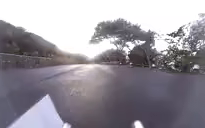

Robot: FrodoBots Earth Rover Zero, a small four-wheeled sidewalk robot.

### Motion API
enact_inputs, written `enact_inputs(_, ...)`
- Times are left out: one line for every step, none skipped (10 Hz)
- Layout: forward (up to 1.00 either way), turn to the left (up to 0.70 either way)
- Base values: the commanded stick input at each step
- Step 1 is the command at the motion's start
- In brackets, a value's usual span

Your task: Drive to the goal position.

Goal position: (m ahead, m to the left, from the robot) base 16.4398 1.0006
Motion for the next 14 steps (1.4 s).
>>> enact_inputs(0.5,0.0)
enact_inputs(0.5,0.0)
enact_inputs(0.5,0.0)
enact_inputs(0.5,0.0)
enact_inputs(0.5,0.0)
enact_inputs(0.5,0.0)
enact_inputs(0.5,0.0)
enact_inputs(0.5,0.0)
enact_inputs(0.5,0.0)
enact_inputs(0.5,0.0)
enact_inputs(0.5,0.0)
enact_inputs(0.5,0.0)
enact_inputs(0.5,0.0)
enact_inputs(0.5,0.0)
